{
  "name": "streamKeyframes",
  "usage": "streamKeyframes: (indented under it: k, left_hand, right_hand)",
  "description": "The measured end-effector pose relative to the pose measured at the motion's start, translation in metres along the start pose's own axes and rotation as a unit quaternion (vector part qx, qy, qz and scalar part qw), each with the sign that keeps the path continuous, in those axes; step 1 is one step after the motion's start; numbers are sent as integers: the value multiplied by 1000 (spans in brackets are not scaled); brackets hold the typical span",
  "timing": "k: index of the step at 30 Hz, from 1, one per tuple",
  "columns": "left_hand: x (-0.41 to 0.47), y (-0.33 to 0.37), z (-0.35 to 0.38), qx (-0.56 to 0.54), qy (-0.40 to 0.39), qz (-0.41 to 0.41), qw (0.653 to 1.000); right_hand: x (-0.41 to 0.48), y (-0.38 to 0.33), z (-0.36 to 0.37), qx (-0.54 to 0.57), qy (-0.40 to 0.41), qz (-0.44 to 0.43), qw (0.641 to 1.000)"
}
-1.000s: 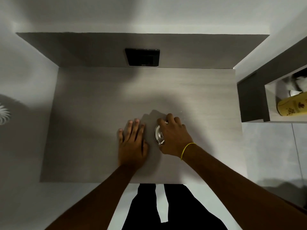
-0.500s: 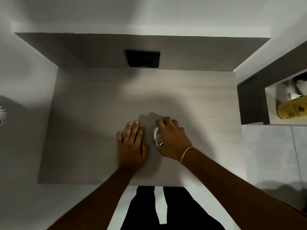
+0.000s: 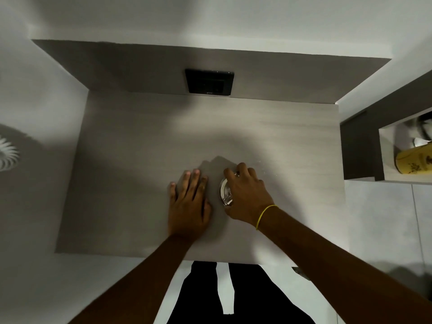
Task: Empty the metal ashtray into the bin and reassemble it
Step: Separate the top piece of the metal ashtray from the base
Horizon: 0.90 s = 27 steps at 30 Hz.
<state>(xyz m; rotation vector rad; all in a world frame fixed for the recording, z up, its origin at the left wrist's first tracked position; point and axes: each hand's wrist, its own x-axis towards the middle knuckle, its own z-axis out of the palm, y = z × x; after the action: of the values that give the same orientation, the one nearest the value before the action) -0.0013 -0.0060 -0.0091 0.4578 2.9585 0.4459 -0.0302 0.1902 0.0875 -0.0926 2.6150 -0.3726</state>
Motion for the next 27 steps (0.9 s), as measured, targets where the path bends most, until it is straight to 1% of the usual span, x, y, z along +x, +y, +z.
streamKeyframes:
  k: [2,4,6,8,9,12,16,25,27]
  left_hand:
    - [0,0,0,1,0,0,1000]
    - [0,0,0,1,3,1,1000]
    - [-1,0,1,1,11,5,1000]
    - [-1,1,1,1,19,7,1000]
    - [-1,1,1,2,22,7,1000]
    - [-1,2,0,6,29,5,1000]
    - [-1,3,0,5,33,2,999]
    - [-1,4,0,15,27,-4,999]
    - [-2,4,0,11,33,-5,999]
  right_hand:
    - [-3,-1,-1,16,6,-7,1000]
    - [-7,0,-2,58,23,-7,998]
    - [-13,8,-5,119,49,14,992]
    - [-17,25,-12,188,90,47,977]
    - [-17,37,-15,206,110,61,971]
    - [-14,76,-22,178,142,95,969]
    - [-6,106,-15,158,143,122,969]
    - [-7,121,12,163,179,104,965]
    - [-16,115,17,157,206,110,960]
